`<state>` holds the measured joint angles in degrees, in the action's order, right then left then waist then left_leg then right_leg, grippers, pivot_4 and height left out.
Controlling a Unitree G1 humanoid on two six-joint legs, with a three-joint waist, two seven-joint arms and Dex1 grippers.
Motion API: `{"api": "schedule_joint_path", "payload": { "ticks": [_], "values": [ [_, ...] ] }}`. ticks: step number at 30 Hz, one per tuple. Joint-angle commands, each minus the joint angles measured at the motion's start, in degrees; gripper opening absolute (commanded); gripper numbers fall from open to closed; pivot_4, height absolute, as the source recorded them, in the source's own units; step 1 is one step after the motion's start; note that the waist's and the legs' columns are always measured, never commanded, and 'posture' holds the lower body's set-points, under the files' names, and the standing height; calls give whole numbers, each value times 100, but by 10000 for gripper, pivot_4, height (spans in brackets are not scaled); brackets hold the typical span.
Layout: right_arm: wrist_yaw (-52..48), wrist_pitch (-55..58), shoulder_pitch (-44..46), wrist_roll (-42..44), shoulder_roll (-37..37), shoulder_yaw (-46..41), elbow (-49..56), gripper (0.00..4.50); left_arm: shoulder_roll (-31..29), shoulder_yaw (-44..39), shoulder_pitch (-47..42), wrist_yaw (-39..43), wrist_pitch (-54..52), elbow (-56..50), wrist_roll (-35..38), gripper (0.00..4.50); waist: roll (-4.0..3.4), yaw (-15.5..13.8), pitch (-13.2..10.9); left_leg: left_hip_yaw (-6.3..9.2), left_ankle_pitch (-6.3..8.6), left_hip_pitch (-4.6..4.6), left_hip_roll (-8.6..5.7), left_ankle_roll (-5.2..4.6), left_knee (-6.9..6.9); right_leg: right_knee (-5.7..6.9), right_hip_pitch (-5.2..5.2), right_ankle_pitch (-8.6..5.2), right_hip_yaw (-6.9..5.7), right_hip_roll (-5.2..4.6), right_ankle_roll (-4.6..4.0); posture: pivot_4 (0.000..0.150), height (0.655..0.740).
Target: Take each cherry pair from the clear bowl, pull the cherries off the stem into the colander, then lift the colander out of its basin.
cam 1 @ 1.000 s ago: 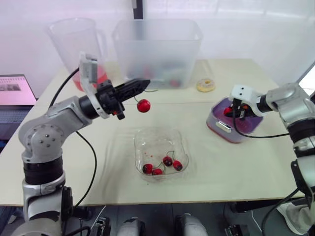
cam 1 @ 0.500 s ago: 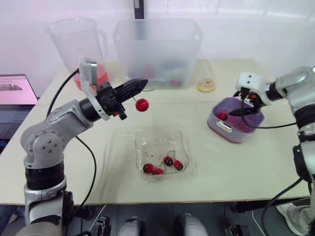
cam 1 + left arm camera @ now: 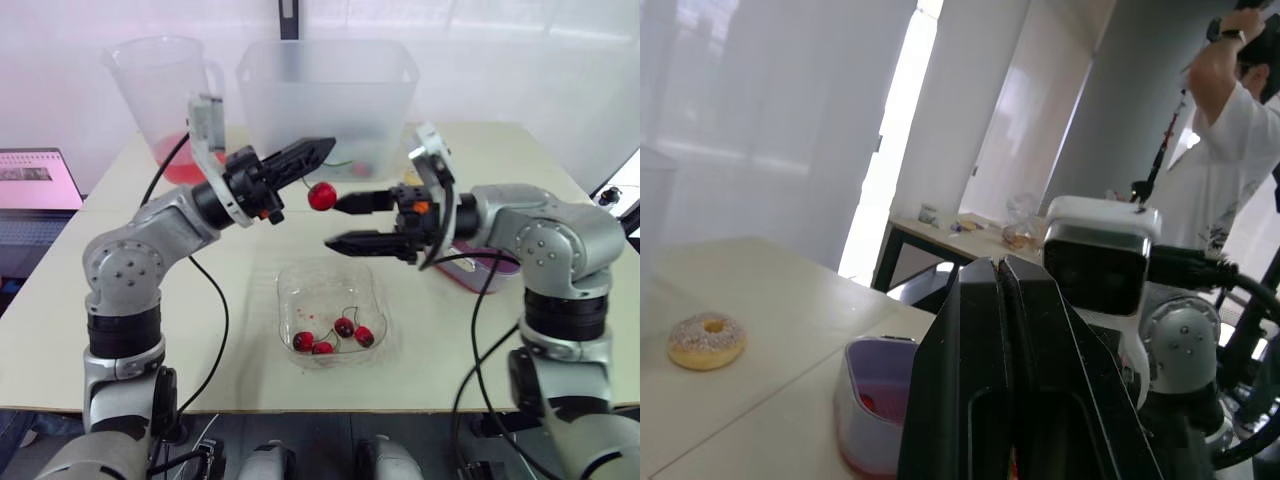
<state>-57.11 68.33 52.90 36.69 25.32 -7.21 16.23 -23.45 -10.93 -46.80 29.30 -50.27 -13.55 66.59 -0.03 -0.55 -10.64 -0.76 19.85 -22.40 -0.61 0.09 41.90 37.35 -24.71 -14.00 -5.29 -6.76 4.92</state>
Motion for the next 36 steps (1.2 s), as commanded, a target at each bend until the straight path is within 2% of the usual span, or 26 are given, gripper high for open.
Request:
{"api": "schedule_joint_path", "payload": {
  "ticks": [1, 6, 9, 12, 20, 21, 23, 32, 36],
  "values": [
    [733, 27, 152, 218, -306, -183, 190, 44536, -30, -5, -169, 44, 30, -33, 11, 0, 1, -16, 1, 0, 0, 0, -3, 0, 0, 0, 2, 0, 0, 0, 0, 1500, 6863],
    [1154, 32, 192, 501, -460, -151, 190, 44536, -73, 23, -195, 90, 15, 5, -15, 0, 1, -1, 1, 1, -1, 0, -9, -2, 0, 1, 2, 0, 0, 0, 0, 1500, 6863],
    [1295, 1, 222, 615, -419, -115, 119, 36314, -98, 16, -208, 115, 13, 46, -28, 0, 1, 18, 1, 1, -1, 0, -7, -2, -3, 1, 1, 0, 0, 3, 0, 1500, 6863],
    [1327, -34, 165, 731, -304, -51, 180, 22036, -111, 30, -154, 119, 7, -20, -32, 0, 1, 25, 1, 1, -1, 0, -6, -3, -3, 1, 1, 0, 0, 5, 0, 1500, 6863],
    [1430, -42, 130, 1015, -159, 16, 136, 22036, -128, 65, -150, 131, -22, -53, -37, 0, 1, 25, 1, 1, 0, 0, -5, -4, -5, 0, 1, 0, 1, 6, 0, 1500, 6863],
    [1446, -60, 132, 1022, -149, 27, 104, 17072, -128, 70, -166, 140, -20, -42, -45, 0, 1, 26, 0, 1, 0, 0, -5, -4, -5, 0, 1, 0, 1, 5, 0, 1500, 6863],
    [1439, -117, 114, 1009, -102, 86, 84, 10702, -128, 74, -184, 152, -11, -18, -61, 0, 1, 26, 0, 1, 0, 0, -5, -5, -5, 0, 1, 0, 1, 6, 0, 1500, 6863],
    [1459, -187, -53, 1067, 51, 219, 135, 10702, -116, 91, -167, 178, -6, -54, -92, 0, 1, 19, 0, 1, 0, 0, -5, -5, -6, 0, 0, 0, 1, 5, 0, 1500, 6863],
    [1335, -93, -372, 1082, 359, 337, 202, 10702, -109, 71, -177, 175, -16, -73, -55, 0, 1, 4, 1, 2, 0, 0, -5, -5, -6, -1, 1, 0, 1, 6, 0, 1500, 6863]
  ]
}}
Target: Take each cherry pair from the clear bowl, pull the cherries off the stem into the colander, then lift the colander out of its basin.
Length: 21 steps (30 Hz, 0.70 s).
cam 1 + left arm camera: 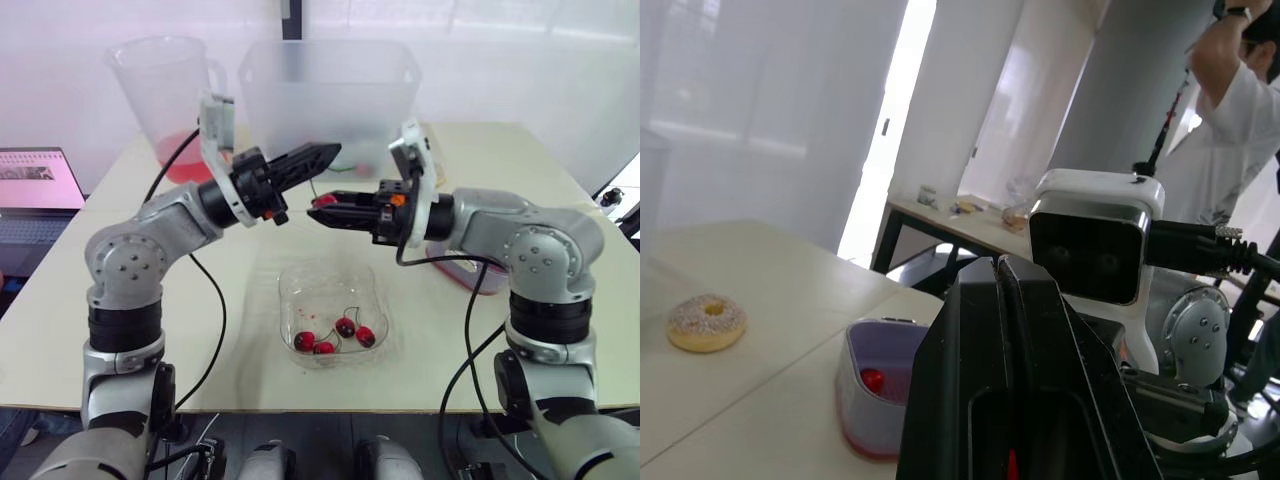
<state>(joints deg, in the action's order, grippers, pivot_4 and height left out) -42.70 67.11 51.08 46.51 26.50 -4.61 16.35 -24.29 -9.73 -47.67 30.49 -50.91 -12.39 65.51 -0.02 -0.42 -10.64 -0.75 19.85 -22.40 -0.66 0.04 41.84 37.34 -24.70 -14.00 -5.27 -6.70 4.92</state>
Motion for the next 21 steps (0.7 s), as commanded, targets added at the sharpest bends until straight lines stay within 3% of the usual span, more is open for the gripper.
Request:
{"api": "schedule_joint_path", "payload": {
  "ticks": [1, 6, 9, 13, 15, 21],
  "values": [
    [-151, 36, -309, 60, 385, 127, 225, 10702, -23, -58, -96, 47, 38, -196, 73, 0, 1, -14, 0, 0, 0, 0, 0, 0, 0, -1, 0, 0, 0, 0, 0, 1500, 6863],
    [-226, 80, -622, 188, 876, -76, 298, 10702, -64, -92, -91, 70, 37, -193, 79, 0, 2, -16, -1, -1, 0, -2, 0, -1, 0, -1, 0, 0, 1, -1, 0, 1500, 6863],
    [-522, -277, -667, -216, 1716, -244, -82, 10702, -88, -148, -19, 32, 64, -204, 59, 0, 2, -32, -2, -1, 1, -2, 1, -1, -1, -2, -1, 0, 0, 0, 0, 1500, 6863],
    [-1050, -1636, -455, -1716, 3187, 389, -1572, 10702, -169, -271, 185, -66, 111, -295, 24, 0, 8, -29, -4, -2, 5, -3, -7, -11, 1, -9, 5, 0, 1, -6, 0, 1500, 6863],
    [-1349, -2427, -264, -2468, 3588, 875, -2469, 10702, -221, -313, 336, -107, 132, -371, 7, 0, 9, -14, -5, -15, 9, 2, -8, -19, 0, -10, 2, -1, 13, -6, 1, 1500, 6863],
    [-1968, -4352, 535, -4195, 3339, 2050, -4969, 10702, -264, -354, 798, -229, 351, -674, -240, 0, 10, 122, -7, -38, 8, 5, 13, -16, -13, -12, -9, -1, 24, 2, 1, 1500, 6863]
  ]
}}
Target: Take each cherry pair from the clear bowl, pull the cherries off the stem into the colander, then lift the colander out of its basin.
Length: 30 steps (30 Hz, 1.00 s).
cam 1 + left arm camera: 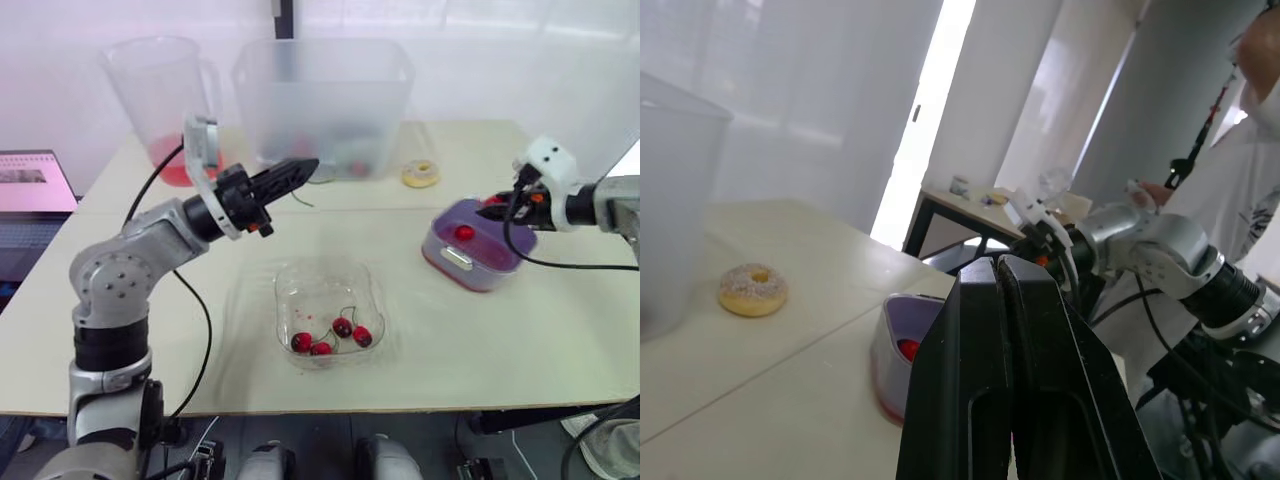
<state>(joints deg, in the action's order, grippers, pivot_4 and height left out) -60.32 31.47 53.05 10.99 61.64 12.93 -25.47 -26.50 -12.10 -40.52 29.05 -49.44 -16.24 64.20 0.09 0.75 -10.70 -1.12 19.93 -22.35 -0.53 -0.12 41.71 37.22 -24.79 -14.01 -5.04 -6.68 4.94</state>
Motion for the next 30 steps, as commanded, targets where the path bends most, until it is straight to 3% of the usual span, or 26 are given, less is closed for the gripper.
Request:
{"api": "schedule_joint_path", "payload": {
  "ticks": [1, 2, 5, 10, 16, 20, 25, 30],
  "values": [
    [-264, -1020, 439, -841, -276, 408, -1139, 10702, -45, -123, 140, -121, 233, -336, -146, 0, 0, 15, 0, 0, 0, -1, 1, 1, -1, 0, -2, 0, 0, 0, 0, 1500, 6863],
    [-251, -1259, 551, -1066, -357, 514, -1506, 10702, -44, -140, 205, -170, 248, -402, -152, 0, -1, 16, -1, -3, -1, 1, 5, 2, -1, -1, -2, 0, 2, 0, 0, 1500, 6863],
    [-331, -1696, 852, -1436, -556, 608, -2256, 20669, -126, -278, 488, -324, 263, -655, -104, 0, -4, -12, -3, -2, -3, -2, 5, 7, -2, -2, -5, 0, 0, -2, 0, 1500, 6863],
    [-783, -1887, 1379, -1722, -664, 576, -2712, 44313, -495, -596, 852, -370, 155, -818, 113, 0, -5, -14, -4, 0, -4, -4, 4, 10, 2, -2, -4, 0, -1, -4, 0, 1500, 6863],
    [-1994, -1551, 2152, -1440, -641, 262, -2129, 44313, -716, -664, 995, -447, 87, -747, 271, 0, -10, -16, -7, 3, -4, -4, 1, 12, 3, -3, -1, 0, -3, -4, 0, 1500, 6863],
    [-3169, -305, 2272, 64, -760, -162, -598, 44313, -796, -740, 1078, -680, -39, -664, 475, 0, -10, -16, -8, 9, -4, -4, 6, 13, 2, -3, -2, 0, -6, -4, 0, 1500, 6863],
    [-3218, 1098, 2335, 1833, -1042, -475, 1008, 44313, -1054, -957, 1513, -1043, -383, -659, 871, 0, -12, -13, -9, 15, -3, -4, 7, 14, 1, -2, -2, 0, -8, -9, 0, 1500, 6863],
    [-3195, 1263, 2267, 2067, -1399, -523, 1508, 44313, -1160, -1157, 1786, -1440, -583, -490, 1264, 0, -10, -59, -8, 26, -3, -5, 1, 14, 6, -2, 4, 1, -9, -15, -1, 1500, 6863]
  ]
}}
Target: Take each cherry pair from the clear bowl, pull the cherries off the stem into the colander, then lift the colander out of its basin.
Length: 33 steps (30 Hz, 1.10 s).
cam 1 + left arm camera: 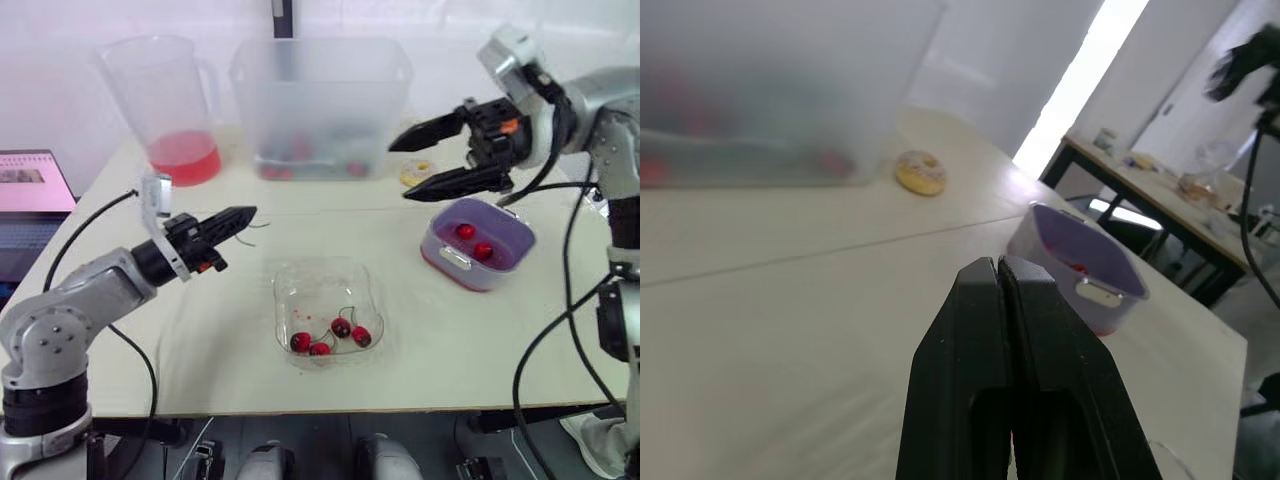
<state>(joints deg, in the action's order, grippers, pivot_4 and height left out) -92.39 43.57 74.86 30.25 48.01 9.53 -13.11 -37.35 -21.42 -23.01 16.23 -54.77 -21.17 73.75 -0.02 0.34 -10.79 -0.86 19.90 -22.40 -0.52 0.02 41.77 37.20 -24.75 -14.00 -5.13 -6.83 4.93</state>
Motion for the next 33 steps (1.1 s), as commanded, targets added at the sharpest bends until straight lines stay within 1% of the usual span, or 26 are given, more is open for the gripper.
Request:
{"api": "schedule_joint_path", "payload": {
  "ticks": [1, 2, 4, 6, 8, 12, 15, 17, 19, 22, 25, 28, 30, 31, 33],
  "values": [
    [49, -23, 33, 113, -118, -158, 360, 44313, -30, -267, 89, -258, -47, 153, 339, 0, 0, -35, 0, 1, 0, 0, -3, 0, 0, 0, 0, 0, 0, -2, 0, 1500, 6863],
    [97, -73, -8, 91, -193, -141, 437, 44313, 30, -283, 138, -357, -8, 338, 270, 0, 0, -45, 0, 1, 0, 0, -3, 0, 0, 0, 0, 0, 0, -2, 0, 1500, 6863],
    [254, -129, -53, 68, -356, -155, 528, 44313, 43, -125, 247, -439, 54, 774, -209, 0, 0, -55, 0, 0, 0, 0, -4, 0, 0, 1, -1, 0, 0, -1, 0, 1500, 6863],
    [321, -102, -81, 94, -440, -180, 601, 44313, 66, 68, 326, -317, 38, 1121, -506, 0, 0, -55, 0, -1, -1, 1, -3, 1, 0, 6, -2, 0, -2, 3, 0, 1500, 6863],
    [356, -67, -101, 108, -472, -180, 664, 44313, 135, 158, 354, -303, -81, 1487, -629, 0, 0, -71, 0, -4, -1, -1, -4, 1, 0, 8, -6, 0, -5, 6, 0, 1500, 6863],
    [471, -67, -138, 69, -488, -154, 765, 44313, 16, 487, 565, -32, -301, 2142, -1207, 0, 1, -79, 1, -5, -1, -3, -8, 1, 0, 8, -8, 0, -5, 6, 0, 1500, 6863],
    [560, -11, -160, 99, -499, -179, 815, 44313, 51, 311, 583, 72, -246, 2508, -1400, 0, 1, -65, 1, -5, -1, -2, -7, 1, -1, 10, -10, 0, -4, 6, 0, 1500, 6863],
    [584, 13, -188, 120, -494, -178, 852, 45000, -1, 194, 619, 76, -162, 2684, -1626, 5948, 1, -62, 1, -5, -1, -2, -5, 1, -1, 10, -11, 0, -4, 4, 0, 1500, 6863],
    [601, 15, -203, 123, -492, -174, 862, 45000, -29, 61, 644, 130, -166, 2730, -1680, 14276, 1, -57, 1, -5, -1, -2, -4, 1, -1, 10, -11, 0, -3, 2, 0, 1500, 6863],
    [608, 52, -262, 136, -470, -166, 922, 45000, -97, -214, 728, 146, -178, 2608, -1693, 28915, 1, -24, 1, -5, -1, -1, -1, 1, -2, 11, -12, 0, -3, 2, 0, 1500, 6863],
    [583, 79, -293, 140, -450, -149, 962, 45000, -249, -528, 756, 191, -84, 2648, -1790, 44515, 1, 40, 1, -4, -1, -1, 1, 2, -8, 10, -14, 0, -3, 2, 0, 1500, 6863],
    [580, 144, -314, 153, -436, -153, 993, 45000, -442, -792, 742, 355, -36, 2621, -1834, 44824, 1, 50, 1, -7, -4, -2, 2, 6, -15, 11, -23, 0, -3, 2, 0, 1500, 6863],
    [625, 315, -401, 78, -337, -32, 1096, 45000, -584, -886, 741, 774, 114, 2399, -1802, 44824, 1, 43, 1, -9, -4, -2, 2, 7, -20, 10, -26, 0, -3, 1, 0, 1500, 6863],
    [635, 308, -503, 7, -265, 31, 1213, 45000, -654, -887, 788, 1075, 207, 2173, -1771, 44824, 2, 31, 1, -9, -4, -4, 2, 7, -20, 9, -27, 0, -3, 1, 0, 1500, 6863],
    [685, 40, -744, -348, -90, 288, 1495, 45000, -1033, -527, 1083, 2131, 687, 1387, -2035, 44824, 16, 20, 5, -7, -4, -9, 1, 7, -21, 2, -27, 0, -5, -2, 0, 1500, 6863]
  ]
}}
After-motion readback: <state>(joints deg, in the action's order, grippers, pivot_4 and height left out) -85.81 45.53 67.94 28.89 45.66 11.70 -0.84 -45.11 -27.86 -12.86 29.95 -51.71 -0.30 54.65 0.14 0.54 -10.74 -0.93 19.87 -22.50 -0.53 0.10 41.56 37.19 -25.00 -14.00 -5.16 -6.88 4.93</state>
